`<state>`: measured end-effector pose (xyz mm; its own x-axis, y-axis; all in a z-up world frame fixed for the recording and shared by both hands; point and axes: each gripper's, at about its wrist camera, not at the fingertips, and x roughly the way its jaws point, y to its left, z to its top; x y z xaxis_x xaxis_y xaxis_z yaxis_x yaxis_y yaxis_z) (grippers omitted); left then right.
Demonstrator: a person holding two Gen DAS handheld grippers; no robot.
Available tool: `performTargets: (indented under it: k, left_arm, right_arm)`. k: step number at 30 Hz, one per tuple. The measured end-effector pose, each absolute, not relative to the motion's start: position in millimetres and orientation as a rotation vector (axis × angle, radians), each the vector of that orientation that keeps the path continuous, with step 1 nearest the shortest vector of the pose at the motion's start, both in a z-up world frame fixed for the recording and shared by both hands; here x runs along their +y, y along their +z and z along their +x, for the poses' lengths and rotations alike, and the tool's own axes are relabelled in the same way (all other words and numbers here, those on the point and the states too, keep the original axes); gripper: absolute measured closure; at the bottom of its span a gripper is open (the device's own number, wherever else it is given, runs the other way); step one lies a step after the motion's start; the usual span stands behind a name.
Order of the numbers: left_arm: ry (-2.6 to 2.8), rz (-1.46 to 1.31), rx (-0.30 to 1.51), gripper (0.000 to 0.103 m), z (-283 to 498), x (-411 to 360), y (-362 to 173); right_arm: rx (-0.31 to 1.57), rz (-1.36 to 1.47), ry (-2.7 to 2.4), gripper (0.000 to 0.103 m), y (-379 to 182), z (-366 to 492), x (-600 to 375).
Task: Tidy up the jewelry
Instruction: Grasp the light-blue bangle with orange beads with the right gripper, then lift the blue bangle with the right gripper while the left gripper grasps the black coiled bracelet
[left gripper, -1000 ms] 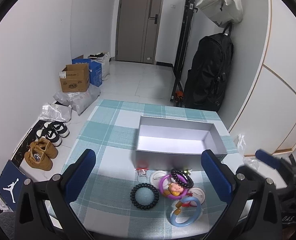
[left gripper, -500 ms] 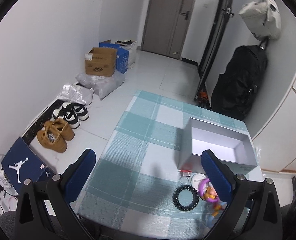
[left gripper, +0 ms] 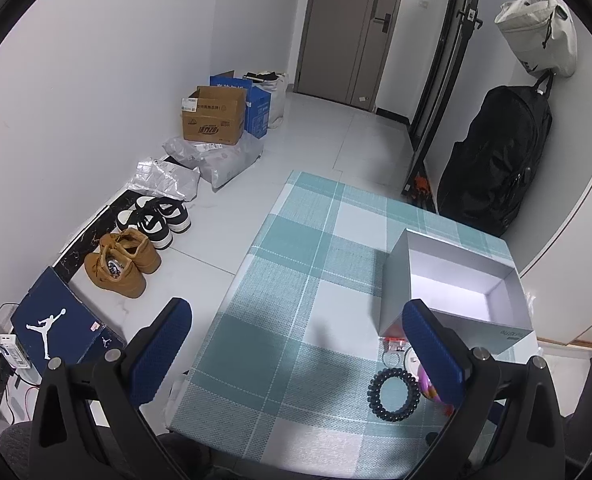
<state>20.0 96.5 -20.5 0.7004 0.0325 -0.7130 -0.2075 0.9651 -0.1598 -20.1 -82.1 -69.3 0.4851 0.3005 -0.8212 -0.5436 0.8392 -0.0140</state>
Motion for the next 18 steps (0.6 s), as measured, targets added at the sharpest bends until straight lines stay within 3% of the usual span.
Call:
performTargets:
  k: [18]
  left_arm:
    - [-0.011,-0.177,1.000,0.001,28,73,-54]
  right_arm:
    - [0.833,0.040,0.510,0.048,-26,-2,-136]
